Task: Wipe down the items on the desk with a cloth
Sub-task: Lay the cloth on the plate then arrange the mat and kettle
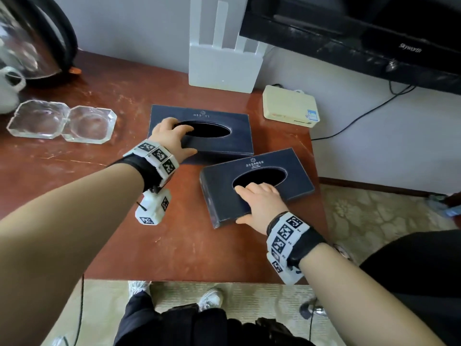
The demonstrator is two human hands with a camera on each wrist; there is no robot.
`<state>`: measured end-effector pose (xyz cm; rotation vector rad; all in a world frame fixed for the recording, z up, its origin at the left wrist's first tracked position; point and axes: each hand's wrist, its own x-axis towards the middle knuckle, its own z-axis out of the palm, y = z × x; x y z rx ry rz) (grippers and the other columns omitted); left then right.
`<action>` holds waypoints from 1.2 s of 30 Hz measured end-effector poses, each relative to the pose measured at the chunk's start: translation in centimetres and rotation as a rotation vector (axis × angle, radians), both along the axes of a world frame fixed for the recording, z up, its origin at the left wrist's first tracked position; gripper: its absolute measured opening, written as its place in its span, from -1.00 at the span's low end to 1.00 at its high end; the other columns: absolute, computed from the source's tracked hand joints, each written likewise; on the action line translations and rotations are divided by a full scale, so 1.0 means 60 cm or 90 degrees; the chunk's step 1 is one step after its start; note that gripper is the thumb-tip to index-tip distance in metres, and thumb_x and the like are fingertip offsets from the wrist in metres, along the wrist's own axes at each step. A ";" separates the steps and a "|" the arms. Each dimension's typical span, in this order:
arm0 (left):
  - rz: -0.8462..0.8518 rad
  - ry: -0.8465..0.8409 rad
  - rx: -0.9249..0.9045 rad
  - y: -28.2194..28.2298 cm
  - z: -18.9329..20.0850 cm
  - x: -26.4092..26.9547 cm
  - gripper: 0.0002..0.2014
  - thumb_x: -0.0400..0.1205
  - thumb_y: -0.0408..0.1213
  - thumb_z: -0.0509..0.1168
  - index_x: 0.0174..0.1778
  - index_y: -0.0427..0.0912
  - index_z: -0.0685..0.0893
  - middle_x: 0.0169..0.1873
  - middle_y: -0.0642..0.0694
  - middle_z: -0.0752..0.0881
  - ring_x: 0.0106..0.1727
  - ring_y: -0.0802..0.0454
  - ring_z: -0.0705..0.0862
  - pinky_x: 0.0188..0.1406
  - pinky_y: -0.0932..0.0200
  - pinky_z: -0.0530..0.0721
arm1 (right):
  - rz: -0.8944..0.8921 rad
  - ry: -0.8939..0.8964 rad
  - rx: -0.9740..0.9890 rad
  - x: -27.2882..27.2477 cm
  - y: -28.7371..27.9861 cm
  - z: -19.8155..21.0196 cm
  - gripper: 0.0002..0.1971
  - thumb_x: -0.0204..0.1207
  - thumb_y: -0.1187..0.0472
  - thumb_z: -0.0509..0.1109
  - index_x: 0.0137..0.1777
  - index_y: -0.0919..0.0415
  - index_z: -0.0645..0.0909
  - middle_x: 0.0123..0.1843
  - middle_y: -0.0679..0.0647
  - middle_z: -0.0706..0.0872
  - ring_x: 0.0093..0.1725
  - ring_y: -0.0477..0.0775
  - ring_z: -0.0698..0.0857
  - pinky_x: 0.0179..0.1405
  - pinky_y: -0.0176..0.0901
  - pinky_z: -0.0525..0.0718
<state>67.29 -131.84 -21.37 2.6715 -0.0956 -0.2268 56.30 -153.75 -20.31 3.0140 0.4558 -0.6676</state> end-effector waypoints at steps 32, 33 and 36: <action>0.114 0.240 -0.370 0.147 -0.059 0.010 -0.25 0.52 -0.42 0.40 0.59 0.01 0.25 0.32 -0.01 0.60 0.35 0.00 0.57 0.45 -0.03 0.45 | -0.509 0.078 0.247 0.163 0.050 0.008 -0.21 0.62 0.00 0.27 0.67 0.07 -0.16 0.65 0.09 0.19 0.58 0.18 0.30 0.48 0.00 0.31; 0.111 0.241 -0.361 0.149 -0.057 0.015 -0.27 0.52 -0.41 0.40 0.58 0.03 0.27 0.30 -0.01 0.62 0.33 -0.01 0.58 0.44 -0.04 0.46 | -0.510 0.083 0.254 0.167 0.050 0.009 -0.20 0.61 0.01 0.28 0.67 0.05 -0.18 0.66 0.09 0.15 0.58 0.18 0.28 0.48 0.01 0.31; 0.102 0.252 -0.352 0.156 -0.058 0.035 -0.24 0.49 -0.37 0.42 0.58 0.05 0.26 0.32 0.01 0.61 0.32 -0.01 0.58 0.44 -0.04 0.46 | -0.519 0.088 0.269 0.180 0.051 0.010 -0.18 0.60 0.02 0.31 0.67 0.02 -0.18 0.67 0.08 0.13 0.59 0.19 0.26 0.48 0.03 0.31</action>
